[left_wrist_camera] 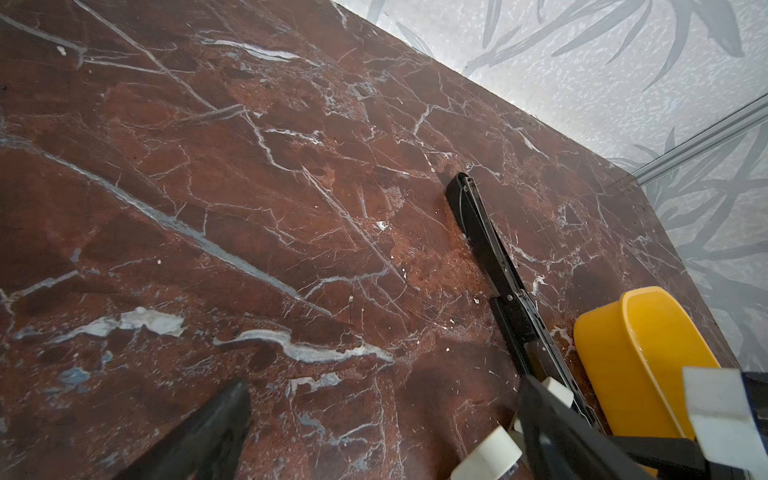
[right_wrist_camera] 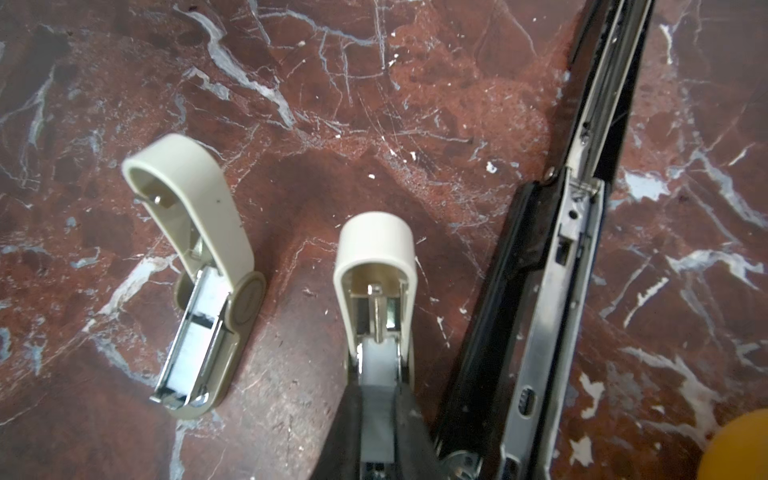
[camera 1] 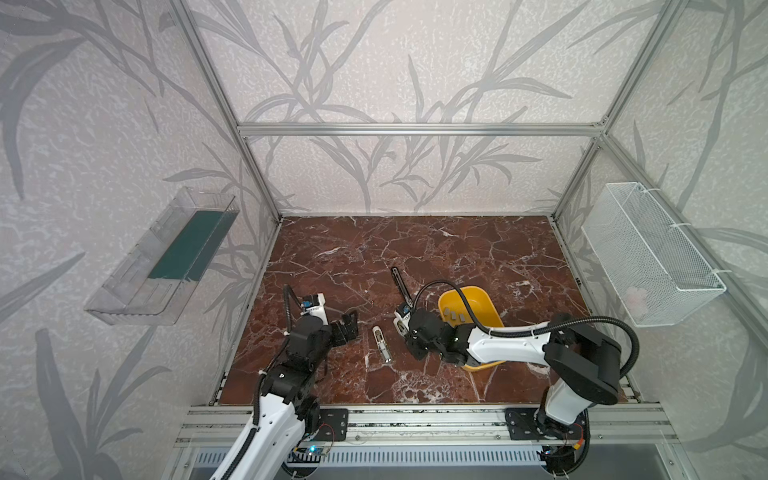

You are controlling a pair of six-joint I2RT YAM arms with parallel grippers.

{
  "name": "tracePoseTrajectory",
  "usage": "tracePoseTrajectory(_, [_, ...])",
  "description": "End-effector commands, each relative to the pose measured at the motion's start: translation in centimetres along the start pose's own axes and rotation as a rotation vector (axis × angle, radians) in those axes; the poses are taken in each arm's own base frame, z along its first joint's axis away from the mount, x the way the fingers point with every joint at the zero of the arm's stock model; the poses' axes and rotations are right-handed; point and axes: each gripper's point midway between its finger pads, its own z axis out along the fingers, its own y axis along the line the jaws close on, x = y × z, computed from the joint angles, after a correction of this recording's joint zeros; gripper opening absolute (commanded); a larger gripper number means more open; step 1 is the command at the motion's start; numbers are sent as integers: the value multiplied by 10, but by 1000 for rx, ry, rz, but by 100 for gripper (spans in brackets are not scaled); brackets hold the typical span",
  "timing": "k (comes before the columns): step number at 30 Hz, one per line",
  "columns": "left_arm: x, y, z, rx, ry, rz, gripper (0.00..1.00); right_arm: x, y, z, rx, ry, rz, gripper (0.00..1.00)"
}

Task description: Load the staples into the stapler

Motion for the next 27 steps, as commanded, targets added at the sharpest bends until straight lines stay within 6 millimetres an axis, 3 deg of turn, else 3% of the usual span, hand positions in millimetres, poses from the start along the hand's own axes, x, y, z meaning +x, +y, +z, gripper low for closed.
tracePoseTrajectory(1, [-10, -4, -2, 15, -33, 4, 99, -7, 0, 1, 1, -3, 3, 0])
tracePoseTrajectory(9, [-10, -4, -2, 15, -33, 3, 99, -6, 1, 1, -4, 3, 7, 0])
tracePoseTrajectory(14, [-10, -5, -2, 17, -34, 4, 99, 5, 3, 10, -9, 45, 4, 0])
tracePoseTrajectory(27, [-9, -5, -2, 17, -32, 3, 99, 4, 8, 7, -37, 46, 17, 0])
